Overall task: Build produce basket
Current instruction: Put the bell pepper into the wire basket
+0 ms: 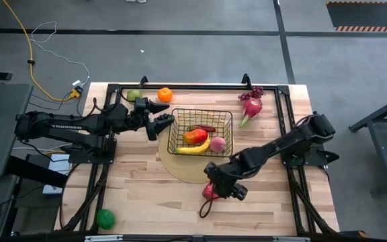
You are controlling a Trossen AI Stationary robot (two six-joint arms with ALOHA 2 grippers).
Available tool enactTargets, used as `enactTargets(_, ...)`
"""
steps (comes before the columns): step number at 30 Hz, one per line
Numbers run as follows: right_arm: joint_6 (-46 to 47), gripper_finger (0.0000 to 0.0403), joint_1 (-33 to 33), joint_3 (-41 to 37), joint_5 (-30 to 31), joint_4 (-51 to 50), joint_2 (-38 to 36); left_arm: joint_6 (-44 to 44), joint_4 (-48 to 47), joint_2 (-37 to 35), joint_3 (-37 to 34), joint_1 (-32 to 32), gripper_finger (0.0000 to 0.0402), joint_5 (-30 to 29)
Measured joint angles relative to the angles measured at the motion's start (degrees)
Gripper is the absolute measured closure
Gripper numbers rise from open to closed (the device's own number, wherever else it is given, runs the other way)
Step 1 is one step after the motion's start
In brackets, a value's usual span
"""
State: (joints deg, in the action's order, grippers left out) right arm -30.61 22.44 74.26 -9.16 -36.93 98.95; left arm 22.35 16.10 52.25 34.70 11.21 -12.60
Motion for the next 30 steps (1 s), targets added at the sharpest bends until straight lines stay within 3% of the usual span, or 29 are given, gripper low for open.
enactTargets(11,-4.5,0.0096,-0.9,0.0,2.7,0.7,4.4,0.0,0.0,0.0,0.0,0.0,0.0009,0.0)
enactTargets(30,-5.7,0.0096,-1.8,-0.1,2.1,2.5,9.1,0.0,0.0,0.0,0.0,0.0,0.0009,0.0)
